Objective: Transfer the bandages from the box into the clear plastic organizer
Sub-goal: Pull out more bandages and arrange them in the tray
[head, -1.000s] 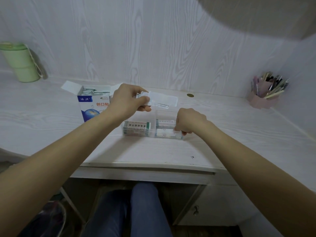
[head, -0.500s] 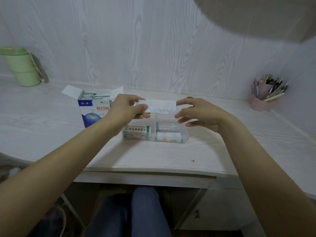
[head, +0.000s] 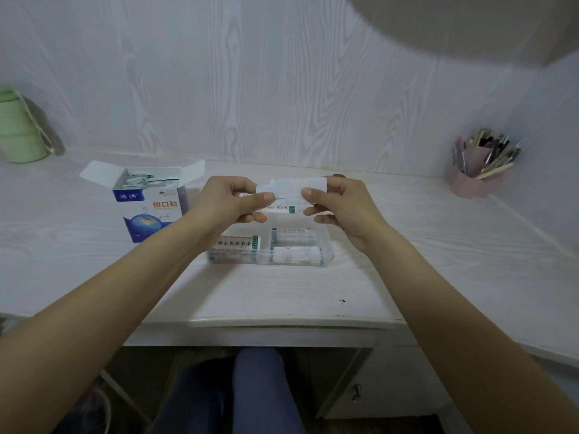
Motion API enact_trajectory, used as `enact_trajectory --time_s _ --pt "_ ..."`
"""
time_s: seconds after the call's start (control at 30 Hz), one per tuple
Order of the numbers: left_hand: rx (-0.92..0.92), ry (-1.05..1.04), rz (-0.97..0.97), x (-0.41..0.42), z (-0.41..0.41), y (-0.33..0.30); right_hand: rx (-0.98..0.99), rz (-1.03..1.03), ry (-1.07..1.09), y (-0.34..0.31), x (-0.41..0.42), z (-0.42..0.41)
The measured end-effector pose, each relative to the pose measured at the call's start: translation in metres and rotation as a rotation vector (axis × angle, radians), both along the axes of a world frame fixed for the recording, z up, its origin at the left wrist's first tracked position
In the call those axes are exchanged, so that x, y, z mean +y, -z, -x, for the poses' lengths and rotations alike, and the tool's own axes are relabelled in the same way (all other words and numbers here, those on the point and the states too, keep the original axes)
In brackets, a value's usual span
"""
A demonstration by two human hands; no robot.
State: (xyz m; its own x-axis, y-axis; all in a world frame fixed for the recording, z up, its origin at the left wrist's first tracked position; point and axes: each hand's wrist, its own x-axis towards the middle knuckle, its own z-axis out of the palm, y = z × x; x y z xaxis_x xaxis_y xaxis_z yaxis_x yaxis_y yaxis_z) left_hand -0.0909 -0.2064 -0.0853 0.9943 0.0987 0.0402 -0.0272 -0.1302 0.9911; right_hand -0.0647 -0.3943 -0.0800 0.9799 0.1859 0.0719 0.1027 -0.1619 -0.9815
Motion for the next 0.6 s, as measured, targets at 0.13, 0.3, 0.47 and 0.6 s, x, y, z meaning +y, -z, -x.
enact_trajectory --time_s 0.13,0.3,0.47,0.6 --pt "-0.016 0.023 -0.068 -0.007 -0.01 0.002 0.027 -0.043 0.041 0.001 -0.003 -0.008" --pt "-0.003 0.056 -0.084 -0.007 -0.018 0.001 0.08 -0.084 0.054 0.002 -0.005 -0.018" --pt "0.029 0.081 -0.125 -0.006 -0.023 0.001 0.098 -0.17 0.073 0.002 -0.006 -0.024" --pt "0.044 0.087 -0.091 -0.003 -0.023 0.0 0.103 -0.186 0.072 0.004 -0.009 -0.028"
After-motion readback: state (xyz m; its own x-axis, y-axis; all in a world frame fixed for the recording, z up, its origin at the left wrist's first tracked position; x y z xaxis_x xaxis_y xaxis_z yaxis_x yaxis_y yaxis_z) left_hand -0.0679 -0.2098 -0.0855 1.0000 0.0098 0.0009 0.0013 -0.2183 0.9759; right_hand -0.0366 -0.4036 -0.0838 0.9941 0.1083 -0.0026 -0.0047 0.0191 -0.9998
